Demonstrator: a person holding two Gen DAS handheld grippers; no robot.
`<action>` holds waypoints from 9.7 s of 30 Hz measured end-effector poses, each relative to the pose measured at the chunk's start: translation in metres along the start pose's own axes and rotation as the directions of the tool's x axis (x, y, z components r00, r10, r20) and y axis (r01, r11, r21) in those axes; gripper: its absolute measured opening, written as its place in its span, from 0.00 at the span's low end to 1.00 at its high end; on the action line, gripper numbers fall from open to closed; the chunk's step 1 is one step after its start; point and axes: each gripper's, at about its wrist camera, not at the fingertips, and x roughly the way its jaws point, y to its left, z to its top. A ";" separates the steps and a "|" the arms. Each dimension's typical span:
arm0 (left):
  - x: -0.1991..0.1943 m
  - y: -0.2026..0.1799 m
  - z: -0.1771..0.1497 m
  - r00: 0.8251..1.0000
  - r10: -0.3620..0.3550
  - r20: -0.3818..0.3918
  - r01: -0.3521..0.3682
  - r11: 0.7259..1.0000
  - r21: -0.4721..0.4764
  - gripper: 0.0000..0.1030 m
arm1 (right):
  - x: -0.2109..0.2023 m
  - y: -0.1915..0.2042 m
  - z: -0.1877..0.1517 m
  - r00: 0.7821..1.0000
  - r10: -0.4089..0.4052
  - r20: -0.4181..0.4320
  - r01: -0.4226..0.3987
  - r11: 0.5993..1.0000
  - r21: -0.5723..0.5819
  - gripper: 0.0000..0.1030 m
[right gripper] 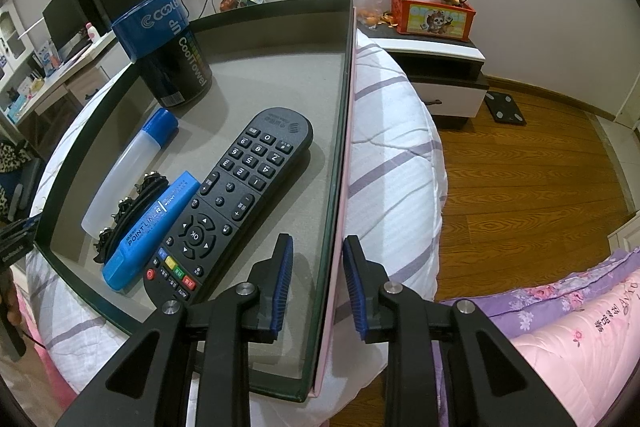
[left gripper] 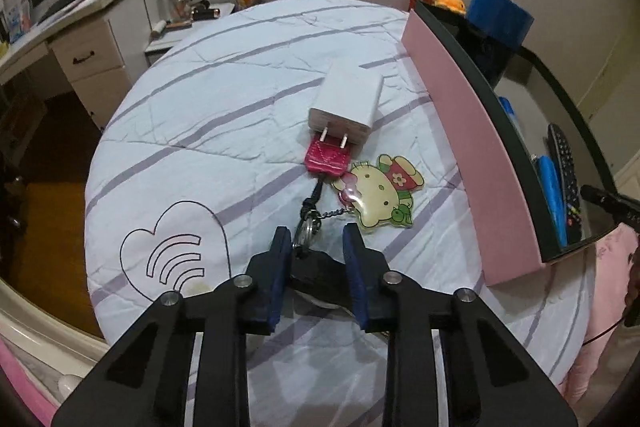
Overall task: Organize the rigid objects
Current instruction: 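Close the left gripper on the keys and lift them, then carry the keys into the tray with the left gripper and release, then move the left gripper back over the bed to the white charger, then grasp the white phone charger with the left gripper, then carry the charger into the tray beside the bottle and release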
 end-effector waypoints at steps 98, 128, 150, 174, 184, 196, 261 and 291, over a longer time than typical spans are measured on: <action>-0.005 -0.198 0.087 0.977 -0.137 0.164 0.088 0.957 0.276 0.62 | 0.002 -0.002 0.001 1.000 0.019 -0.007 -0.019 1.000 0.001 0.30; -0.099 -0.070 0.011 0.949 0.078 0.307 -0.130 0.980 0.152 0.99 | 0.003 0.001 0.003 1.000 -0.009 -0.021 0.009 1.000 0.007 0.30; -0.065 -0.012 0.000 0.968 0.164 0.191 -0.178 0.982 0.060 0.99 | -0.016 0.013 0.002 0.995 -0.099 -0.010 0.098 0.992 -0.080 0.22; 0.015 -0.034 0.030 0.999 0.035 0.023 -0.036 0.997 0.066 0.76 | -0.017 0.013 0.002 0.996 -0.092 -0.007 0.091 0.992 -0.085 0.25; 0.029 -0.025 0.031 0.999 0.045 -0.002 -0.045 0.997 0.067 0.39 | -0.018 0.015 0.003 0.996 -0.091 -0.007 0.090 0.993 -0.082 0.25; -0.003 -0.008 -0.009 0.999 0.027 -0.021 -0.025 0.996 0.085 0.40 | -0.016 0.014 0.002 0.996 -0.092 -0.008 0.092 0.993 -0.074 0.24; 0.009 -0.160 0.061 0.997 -0.036 0.073 0.012 0.951 0.310 0.39 | -0.017 0.005 -0.002 1.000 -0.022 0.011 0.022 0.998 -0.060 0.28; -0.010 -0.153 0.046 0.988 -0.109 0.109 0.075 0.956 0.283 0.88 | -0.016 0.005 -0.002 1.000 -0.021 0.008 0.022 0.998 -0.059 0.29</action>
